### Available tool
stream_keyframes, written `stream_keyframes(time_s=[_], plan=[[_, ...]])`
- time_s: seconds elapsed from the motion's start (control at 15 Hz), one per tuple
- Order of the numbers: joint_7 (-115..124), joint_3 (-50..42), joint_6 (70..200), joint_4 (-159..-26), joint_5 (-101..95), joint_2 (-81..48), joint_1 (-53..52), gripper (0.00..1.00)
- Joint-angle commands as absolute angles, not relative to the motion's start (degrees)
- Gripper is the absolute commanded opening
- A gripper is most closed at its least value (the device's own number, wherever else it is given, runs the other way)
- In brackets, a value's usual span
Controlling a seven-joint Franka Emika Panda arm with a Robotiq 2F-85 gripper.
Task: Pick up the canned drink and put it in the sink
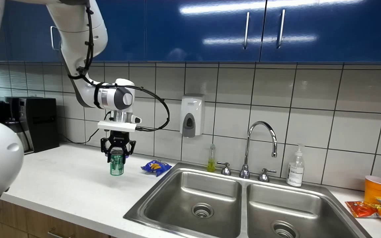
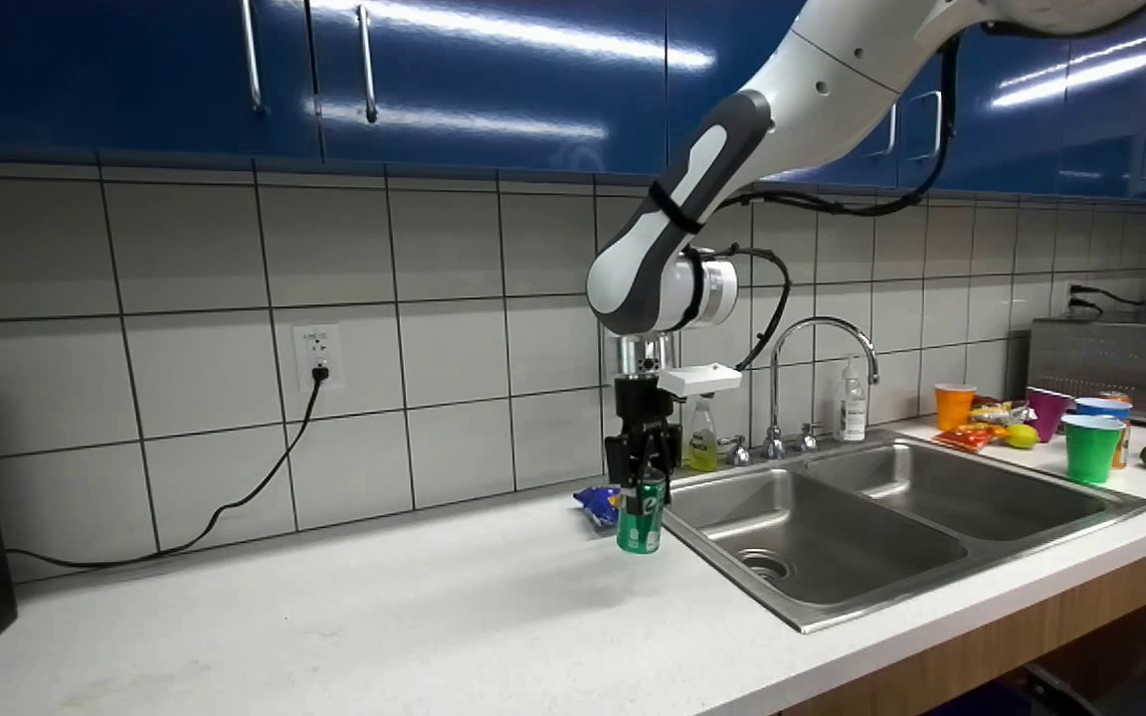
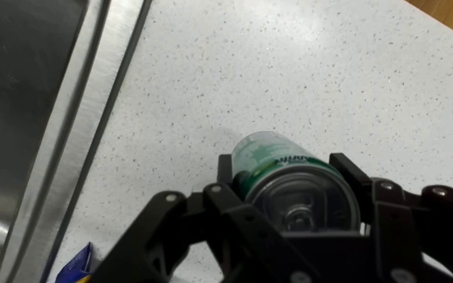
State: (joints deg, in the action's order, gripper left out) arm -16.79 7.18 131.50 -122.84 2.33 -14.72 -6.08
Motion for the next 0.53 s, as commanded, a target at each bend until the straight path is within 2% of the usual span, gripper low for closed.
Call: stream_keyframes(time_s=[0.0,0.47], plan=[[-17.5,8.0,130.3,-127.0,4.1,-9.1,-5.1,0.38],[-17.5,7.5,129.8,-131.6,5.5,-4.3,-5.4,0.38]])
